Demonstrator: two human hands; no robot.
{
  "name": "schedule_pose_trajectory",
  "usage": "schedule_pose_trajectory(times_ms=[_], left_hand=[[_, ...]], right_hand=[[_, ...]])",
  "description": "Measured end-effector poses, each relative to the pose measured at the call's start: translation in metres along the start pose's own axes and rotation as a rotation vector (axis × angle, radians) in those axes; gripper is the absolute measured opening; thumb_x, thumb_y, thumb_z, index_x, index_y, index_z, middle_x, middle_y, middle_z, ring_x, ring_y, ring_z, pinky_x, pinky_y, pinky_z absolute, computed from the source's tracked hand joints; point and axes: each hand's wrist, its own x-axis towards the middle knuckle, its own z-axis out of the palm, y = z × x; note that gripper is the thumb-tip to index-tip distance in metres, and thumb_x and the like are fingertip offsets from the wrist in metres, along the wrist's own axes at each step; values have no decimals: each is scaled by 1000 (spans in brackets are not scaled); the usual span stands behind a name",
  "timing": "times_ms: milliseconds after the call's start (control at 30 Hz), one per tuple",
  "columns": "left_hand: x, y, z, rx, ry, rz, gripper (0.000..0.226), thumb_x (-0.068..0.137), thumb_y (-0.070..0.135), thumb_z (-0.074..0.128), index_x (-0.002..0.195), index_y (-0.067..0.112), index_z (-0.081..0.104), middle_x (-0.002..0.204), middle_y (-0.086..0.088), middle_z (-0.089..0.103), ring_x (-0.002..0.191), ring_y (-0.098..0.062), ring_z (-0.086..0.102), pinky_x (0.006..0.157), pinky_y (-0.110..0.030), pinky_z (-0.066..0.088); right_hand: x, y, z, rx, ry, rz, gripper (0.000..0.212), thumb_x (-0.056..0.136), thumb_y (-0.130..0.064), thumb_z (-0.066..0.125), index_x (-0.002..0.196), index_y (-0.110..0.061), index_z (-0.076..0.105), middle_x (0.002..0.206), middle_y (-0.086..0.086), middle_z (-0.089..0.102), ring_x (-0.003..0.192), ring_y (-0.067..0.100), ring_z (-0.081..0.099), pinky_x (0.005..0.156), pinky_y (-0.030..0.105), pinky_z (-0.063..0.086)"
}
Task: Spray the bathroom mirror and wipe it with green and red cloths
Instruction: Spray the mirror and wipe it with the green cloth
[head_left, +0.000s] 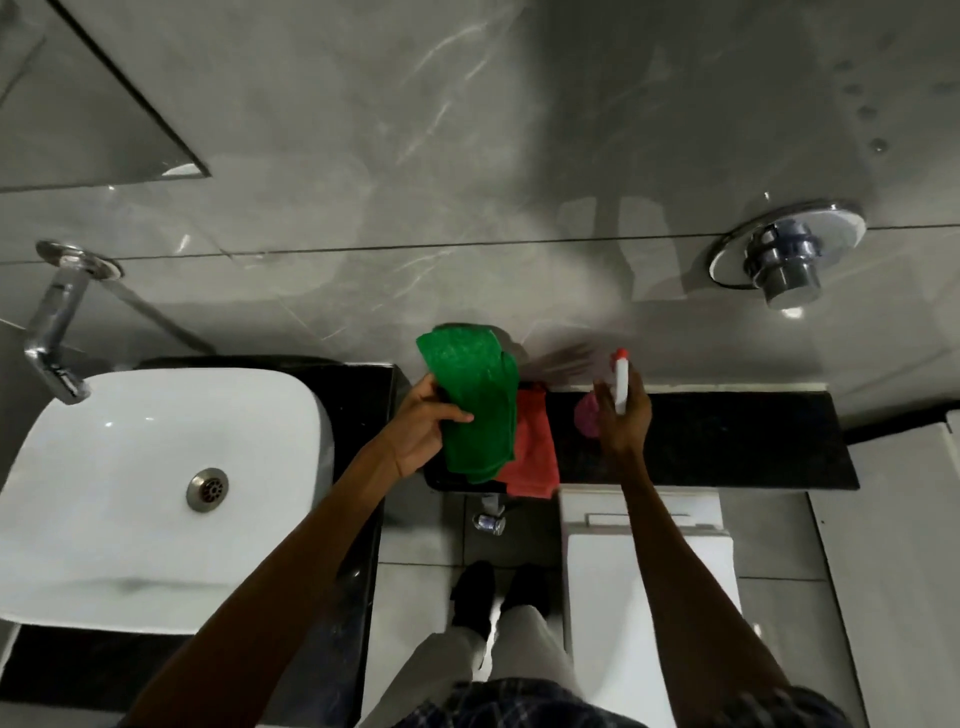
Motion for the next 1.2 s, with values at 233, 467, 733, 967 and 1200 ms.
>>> schedule_pose_trajectory(times_ms=[233, 467, 733, 967, 1200], left_hand=[[-16, -5, -2, 13, 6, -36, 76, 76, -32, 51, 145, 2, 49, 124, -15, 67, 123, -36, 61, 81, -36, 65], [-73, 31, -12, 23, -51, 0, 70, 66, -20, 62, 129, 11, 65, 121, -15, 73, 117, -34, 69, 98, -42, 59], [-166, 136, -62, 81, -201, 220, 77, 73, -20, 61, 143, 12, 56, 136, -23, 67, 117, -35, 69, 99, -44, 60], [-220, 283, -137, 441, 140, 933, 88, 83, 1, 79, 152, 37, 38, 136, 7, 68, 117, -6, 70, 87, -16, 57], [-221, 456, -288, 997, 756, 1516, 95, 92, 77, 34, 164, 32, -8, 176, 5, -6, 163, -12, -2, 130, -49, 15]], right_hand=[[2, -2, -6, -53, -9, 235, 49, 94, -6, 69, 142, -5, 57, 124, 25, 69, 113, 39, 68, 102, 54, 56], [-94, -34, 12, 19, -219, 103, 14, 99, -16, 67, 113, -15, 67, 116, 18, 70, 113, 40, 67, 105, 63, 52], [-163, -212, 131, 646, -1147, 452, 66, 66, -47, 92, 116, -6, 79, 114, 18, 79, 95, 30, 79, 78, 40, 65], [-226, -375, 238, 626, -677, -57, 39, 84, -25, 72, 119, -8, 74, 115, 22, 77, 104, 38, 75, 92, 50, 61], [-239, -533, 301, 199, 89, -1105, 54, 100, -16, 46, 154, -12, 44, 151, 9, 56, 141, 23, 54, 119, 47, 44]])
